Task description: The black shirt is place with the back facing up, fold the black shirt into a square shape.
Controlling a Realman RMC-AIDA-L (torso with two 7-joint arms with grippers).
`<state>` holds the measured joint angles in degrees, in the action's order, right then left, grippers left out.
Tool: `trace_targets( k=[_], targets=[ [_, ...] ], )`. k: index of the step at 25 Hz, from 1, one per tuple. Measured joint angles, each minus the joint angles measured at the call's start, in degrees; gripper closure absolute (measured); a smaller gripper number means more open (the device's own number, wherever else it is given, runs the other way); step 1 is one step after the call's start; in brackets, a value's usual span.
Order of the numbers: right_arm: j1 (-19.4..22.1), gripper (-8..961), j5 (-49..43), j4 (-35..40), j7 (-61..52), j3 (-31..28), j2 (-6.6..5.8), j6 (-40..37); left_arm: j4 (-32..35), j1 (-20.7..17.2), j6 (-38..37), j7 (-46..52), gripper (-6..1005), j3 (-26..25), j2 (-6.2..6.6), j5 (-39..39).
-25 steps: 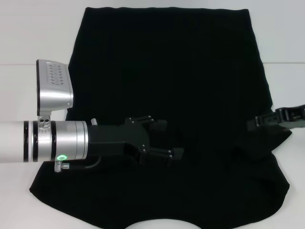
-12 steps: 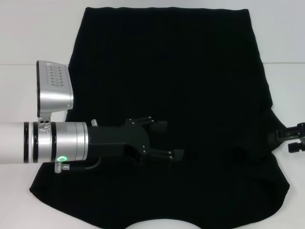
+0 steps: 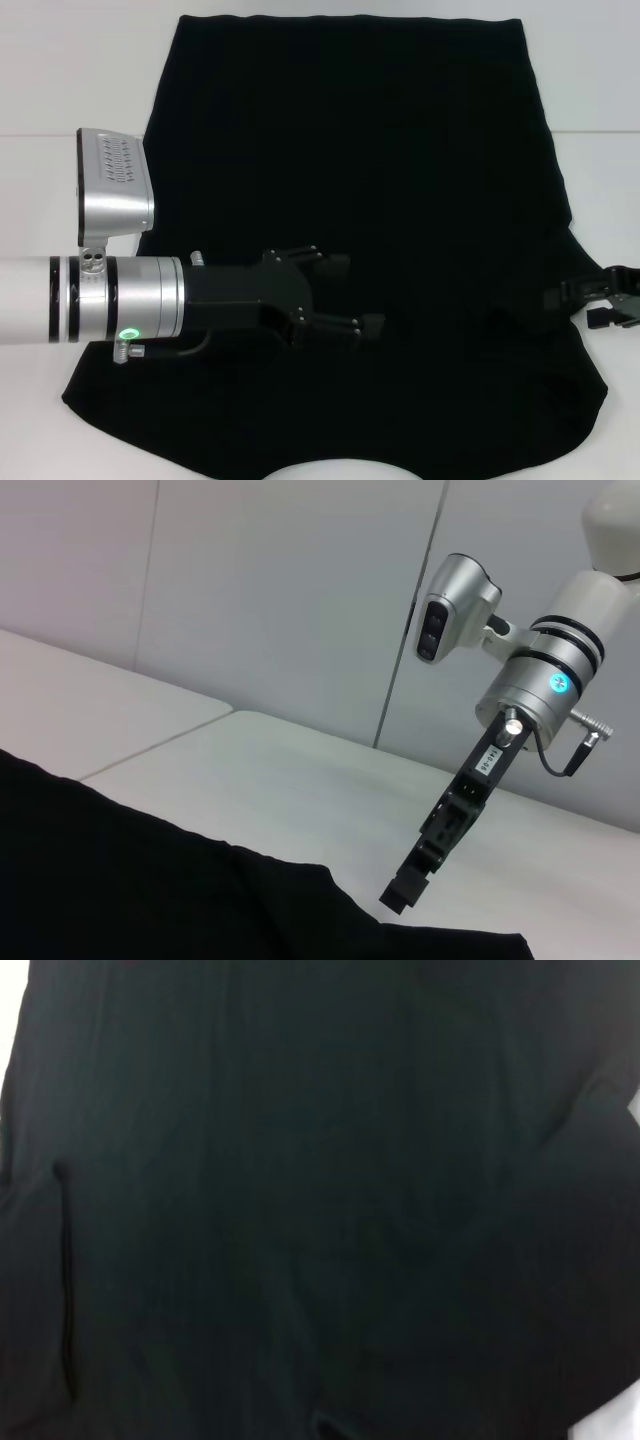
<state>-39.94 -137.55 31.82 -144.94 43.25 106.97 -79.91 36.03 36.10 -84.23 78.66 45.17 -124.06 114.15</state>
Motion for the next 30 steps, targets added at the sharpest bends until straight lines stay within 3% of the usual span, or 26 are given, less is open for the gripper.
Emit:
trace_targets(
  k=[6, 27, 30],
  targets=[
    [-0.45, 22, 0.00, -0.58, -0.01, 0.22, 0.78, 2.62, 0.00, -0.04, 0.04, 0.00, 38, 0.00, 0.04, 0.09],
    [-2.11, 33, -2.98, -1.59, -0.42, 0.10, 1.58, 5.80, 0.10, -0.10, 0.05, 0.00, 38, 0.00, 0.04, -0.16],
    [-2.31, 149, -3.00, -1.77, -0.76, 0.21, 1.95, 6.58, 0.16, -0.11, 0.15, 0.00, 39, 0.00, 0.04, -0.16]
  ],
)
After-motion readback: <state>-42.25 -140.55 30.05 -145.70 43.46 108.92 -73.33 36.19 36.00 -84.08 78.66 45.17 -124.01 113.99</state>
